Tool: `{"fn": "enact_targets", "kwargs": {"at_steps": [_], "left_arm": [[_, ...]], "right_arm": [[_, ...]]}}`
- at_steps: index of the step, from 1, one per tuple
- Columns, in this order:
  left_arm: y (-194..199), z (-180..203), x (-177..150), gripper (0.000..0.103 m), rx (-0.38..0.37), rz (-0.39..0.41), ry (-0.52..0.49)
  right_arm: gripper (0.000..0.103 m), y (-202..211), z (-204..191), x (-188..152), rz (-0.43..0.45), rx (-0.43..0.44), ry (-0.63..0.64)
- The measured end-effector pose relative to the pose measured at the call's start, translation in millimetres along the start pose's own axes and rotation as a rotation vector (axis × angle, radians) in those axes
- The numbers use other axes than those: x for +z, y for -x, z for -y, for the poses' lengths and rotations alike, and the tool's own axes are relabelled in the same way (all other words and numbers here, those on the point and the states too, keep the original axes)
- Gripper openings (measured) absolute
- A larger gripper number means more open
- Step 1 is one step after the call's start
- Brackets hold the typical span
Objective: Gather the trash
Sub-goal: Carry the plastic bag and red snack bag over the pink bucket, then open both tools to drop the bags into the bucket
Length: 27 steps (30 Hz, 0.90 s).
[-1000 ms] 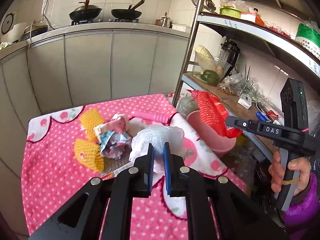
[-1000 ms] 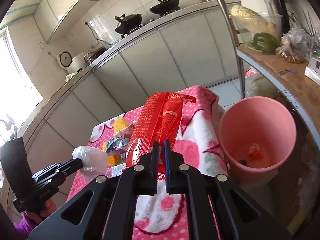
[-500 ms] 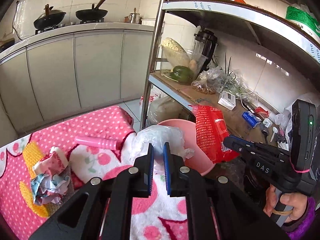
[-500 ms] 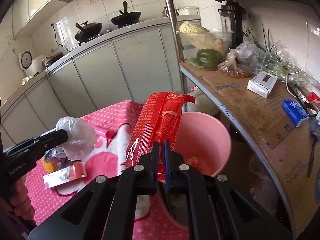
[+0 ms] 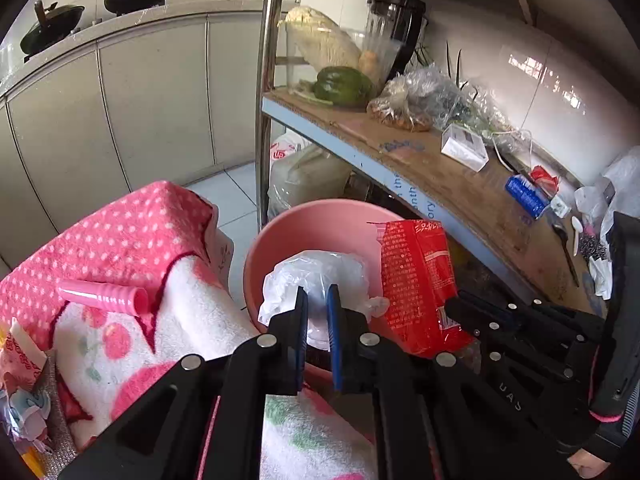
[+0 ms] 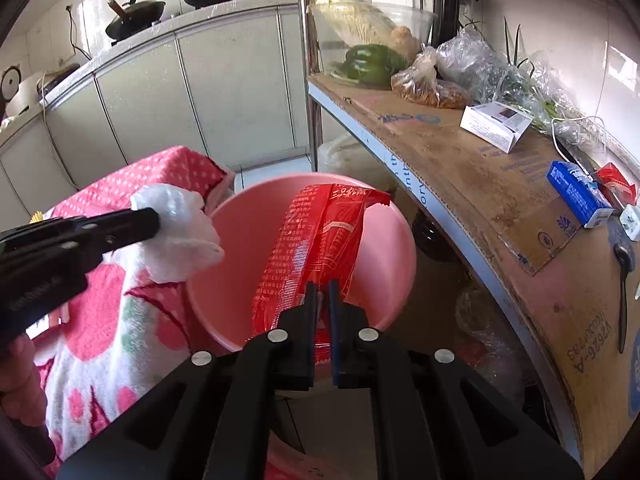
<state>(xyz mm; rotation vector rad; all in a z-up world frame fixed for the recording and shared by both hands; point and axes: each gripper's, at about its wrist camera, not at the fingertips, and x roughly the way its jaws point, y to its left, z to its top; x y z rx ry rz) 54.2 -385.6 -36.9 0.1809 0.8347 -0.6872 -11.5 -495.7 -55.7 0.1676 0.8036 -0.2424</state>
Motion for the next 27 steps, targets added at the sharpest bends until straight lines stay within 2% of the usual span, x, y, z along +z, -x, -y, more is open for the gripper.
{"fn": "enact_targets", "kwargs": {"at_steps": [7, 16, 20, 22, 25, 27], "left_arm": [[-36, 10, -6, 0.009, 0.012, -0.070, -0.009], [-53, 7, -8, 0.013, 0.023, -0.106, 0.016], [-57, 2, -10, 0.023, 0.024, -0.126, 0.052], [-56, -1, -10, 0.030, 0.023, -0.124, 0.069], [-51, -3, -8, 0.031, 0.012, -0.117, 0.080], [-47, -4, -7, 0.032, 0.007, -0.110, 0.083]], "right_arm": [[0.006, -17, -1, 2, -0.014, -0.024, 0.023], [0.006, -35, 5, -1, -0.037, -0.047, 0.016], [0.007, -38, 8, -1, -0.045, -0.051, 0.004], [0.008, -39, 10, -1, -0.050, -0.042, -0.001], [0.011, -39, 10, -2, -0.054, -0.044, 0.000], [0.016, -38, 11, -2, -0.053, -0.047, 0.000]]}}
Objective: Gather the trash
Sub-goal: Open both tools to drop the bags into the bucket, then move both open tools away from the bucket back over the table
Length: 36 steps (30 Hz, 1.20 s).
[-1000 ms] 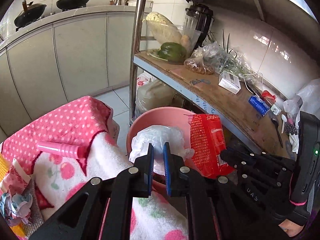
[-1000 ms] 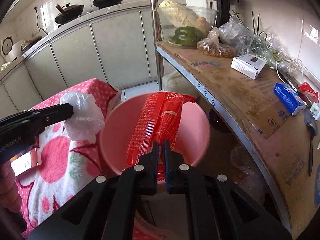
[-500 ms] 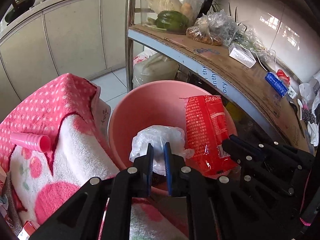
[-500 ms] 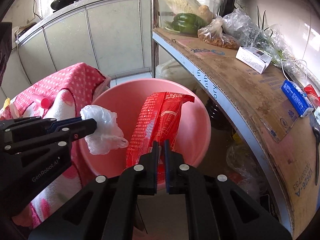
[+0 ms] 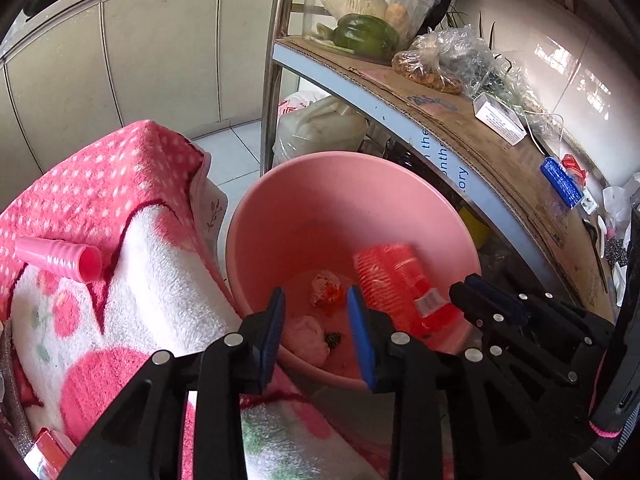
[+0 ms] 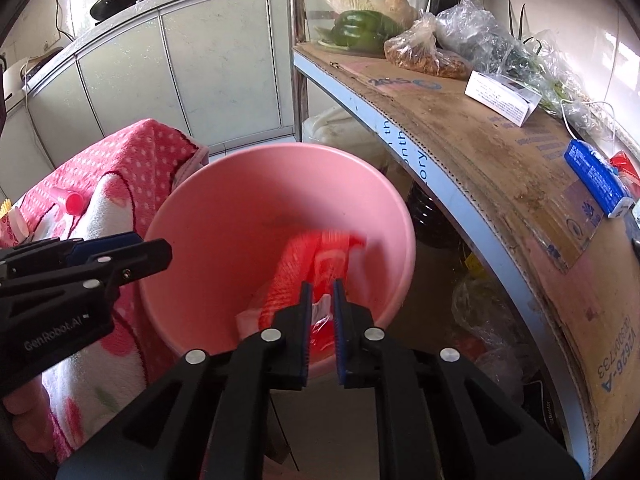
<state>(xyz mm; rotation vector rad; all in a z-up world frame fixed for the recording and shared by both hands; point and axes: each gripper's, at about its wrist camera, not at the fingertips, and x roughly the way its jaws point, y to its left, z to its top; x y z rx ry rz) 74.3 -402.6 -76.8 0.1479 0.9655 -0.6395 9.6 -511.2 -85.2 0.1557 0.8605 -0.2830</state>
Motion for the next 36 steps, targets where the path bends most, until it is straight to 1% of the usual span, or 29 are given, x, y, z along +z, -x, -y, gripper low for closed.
{"fn": "enact_targets", "kwargs": {"at_steps": [2, 11, 21, 23, 24, 27, 30, 36], "left_arm": [[4, 0, 1, 0.032, -0.005, 0.005, 0.002], [23, 5, -5, 0.032, -0.015, 0.018, -0.003], [69, 7, -16, 0.033, -0.024, 0.069, -0.028], [79, 6, -20, 0.035, -0.022, 0.081, -0.034], [84, 5, -22, 0.038, -0.022, 0.088, -0.033], [101, 1, -30, 0.039, -0.026, 0.104, -0.029], [115, -5, -38, 0.042, -0.019, 0.117, -0.025], [140, -20, -56, 0.044, 0.012, 0.142, -0.020]], "right_arm": [[0.019, 2, 1, 0, 0.003, 0.000, -0.002], [0.020, 20, -7, -2, 0.022, 0.014, 0.018], [0.020, 51, -30, -7, 0.038, 0.058, 0.056], [0.020, 58, -37, -10, 0.044, 0.072, 0.065], [0.020, 60, -40, -10, 0.046, 0.078, 0.070], [0.021, 69, -51, -12, 0.053, 0.097, 0.090], [0.021, 76, -63, -14, 0.054, 0.117, 0.109], [0.021, 84, -82, -21, 0.035, 0.162, 0.126]]}}
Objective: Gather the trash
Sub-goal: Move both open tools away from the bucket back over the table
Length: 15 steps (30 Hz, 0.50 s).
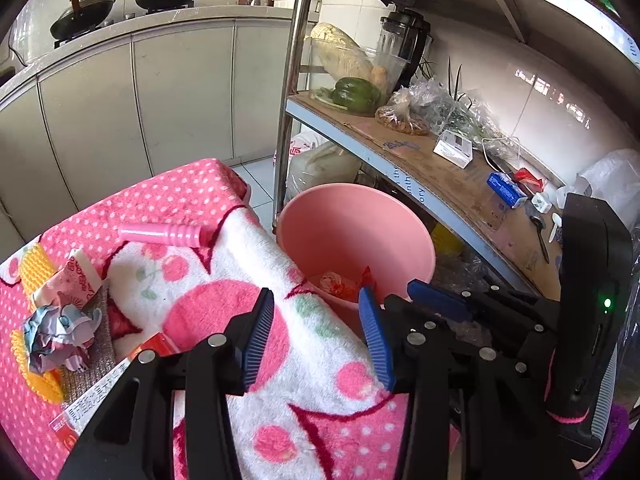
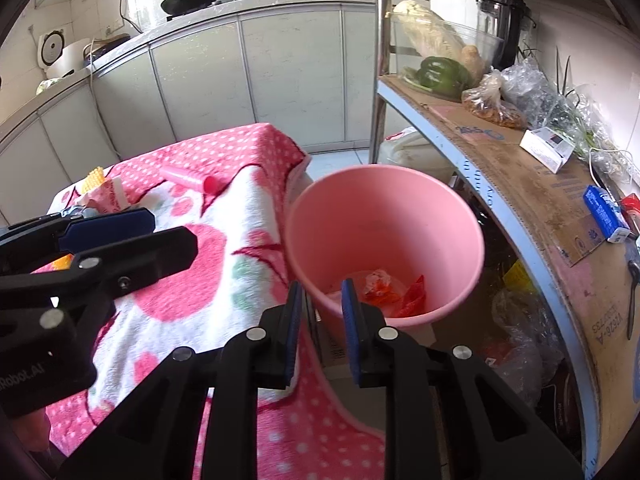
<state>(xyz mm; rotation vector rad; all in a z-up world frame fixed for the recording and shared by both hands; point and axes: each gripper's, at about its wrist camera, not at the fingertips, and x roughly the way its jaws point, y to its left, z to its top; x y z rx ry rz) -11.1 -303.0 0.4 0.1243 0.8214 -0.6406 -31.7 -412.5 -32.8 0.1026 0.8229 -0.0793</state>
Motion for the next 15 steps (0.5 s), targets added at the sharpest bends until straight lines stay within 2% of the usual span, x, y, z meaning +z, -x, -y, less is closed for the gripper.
{"fn": "enact_targets", "kwargs": {"at_steps": [2, 4, 11, 15], "left_arm": [[8, -7, -6, 0.044, 0.011, 0.004, 0.008], [15, -13, -11, 0.044, 0.028, 0.003, 0.010], [47, -38, -31, 0.044, 0.095, 0.040, 0.016], [62, -57, -42, 0.044, 0.122, 0.048, 0.052]], "right_arm": [[0.022, 1, -7, -2, -0.006, 0.009, 0.008], [0.033, 3, -15, -3, -0.003, 0.022, 0.015], [0.034, 8, -41, -1, -0.002, 0.047, 0.067], [0.034, 11, -54, 0, 0.007, 0.060, 0.090]]}}
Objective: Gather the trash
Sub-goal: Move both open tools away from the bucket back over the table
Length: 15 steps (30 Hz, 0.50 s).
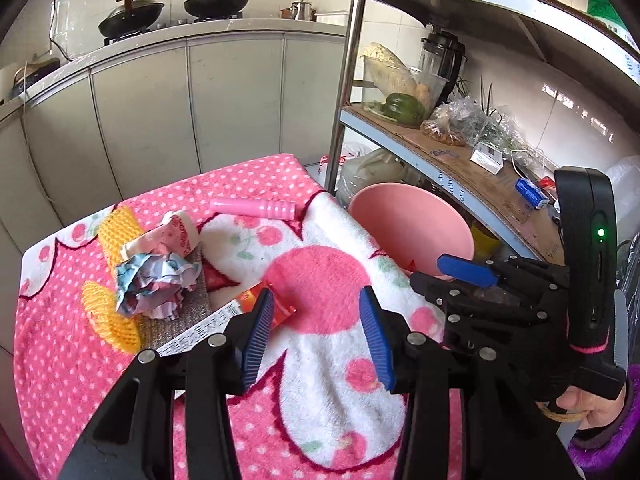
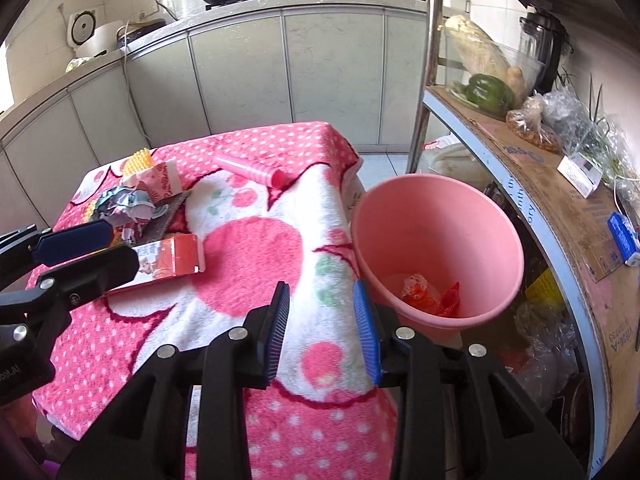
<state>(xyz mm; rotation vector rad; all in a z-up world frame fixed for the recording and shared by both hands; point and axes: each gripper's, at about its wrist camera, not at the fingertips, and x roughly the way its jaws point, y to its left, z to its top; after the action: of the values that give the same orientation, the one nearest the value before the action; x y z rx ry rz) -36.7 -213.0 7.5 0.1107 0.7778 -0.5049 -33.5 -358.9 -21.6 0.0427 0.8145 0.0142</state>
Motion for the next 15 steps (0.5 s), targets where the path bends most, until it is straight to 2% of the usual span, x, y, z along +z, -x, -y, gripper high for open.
{"fn": "enact_targets", "kwargs": {"at_steps": [6, 15], "left_arm": [[15, -39, -17, 0.044, 0.104, 0.003, 0.060], [32, -112, -37, 0.044, 0.224, 0.030, 0.229]], "right_arm": [[0.034, -1, -14, 4, 0.006, 0.029, 0.013], [0.034, -4, -42, 15, 0.022, 0.109, 0.058]]}}
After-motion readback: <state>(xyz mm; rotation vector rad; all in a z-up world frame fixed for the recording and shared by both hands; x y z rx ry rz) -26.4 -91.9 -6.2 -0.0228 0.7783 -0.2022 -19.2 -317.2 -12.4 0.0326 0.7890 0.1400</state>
